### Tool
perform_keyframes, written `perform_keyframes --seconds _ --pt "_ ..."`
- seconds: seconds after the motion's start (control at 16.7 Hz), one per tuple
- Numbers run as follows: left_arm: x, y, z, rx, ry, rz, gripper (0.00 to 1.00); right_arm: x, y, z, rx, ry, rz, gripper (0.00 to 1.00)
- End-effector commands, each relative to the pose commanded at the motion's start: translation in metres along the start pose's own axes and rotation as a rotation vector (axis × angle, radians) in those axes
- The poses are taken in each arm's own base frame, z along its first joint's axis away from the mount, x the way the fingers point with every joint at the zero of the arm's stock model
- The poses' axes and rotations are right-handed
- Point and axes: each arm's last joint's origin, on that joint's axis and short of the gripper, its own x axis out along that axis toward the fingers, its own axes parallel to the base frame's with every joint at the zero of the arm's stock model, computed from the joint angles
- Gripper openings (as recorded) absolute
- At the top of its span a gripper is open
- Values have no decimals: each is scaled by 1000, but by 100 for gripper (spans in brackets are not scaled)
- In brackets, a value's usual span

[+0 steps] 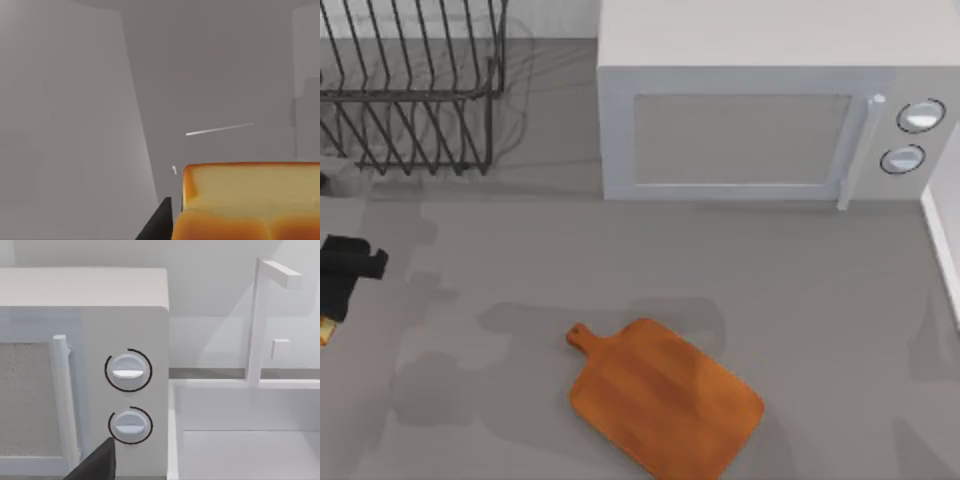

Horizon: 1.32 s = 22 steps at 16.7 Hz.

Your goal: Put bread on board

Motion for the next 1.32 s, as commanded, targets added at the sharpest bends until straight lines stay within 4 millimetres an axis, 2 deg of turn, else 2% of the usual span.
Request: perform_keyframes --seconds 0.18,0.36,0.54,0.72,0.9,1.02,1.14,1.32 --pt "2 -3 3 0 7 0 0 0 0 0 0 0 0 100" --pt "4 -27 20 -5 19 0 0 0 0 0 0 0 0 100" --pt "10 -75 40 -32 33 6 0 0 0 0 0 0 0 100" --pt "18 -141 51 -89 42 16 0 0 0 0 0 0 0 100" --pt "26 -209 45 -135 35 23 0 0 0 0 0 0 0 100" --pt "29 -247 35 -143 21 19 0 0 0 0 0 0 0 100" --pt "30 -271 26 -146 6 11 0 0 0 0 0 0 0 100" --pt "30 -281 22 -148 -1 6 0 0 0 0 0 0 0 100"
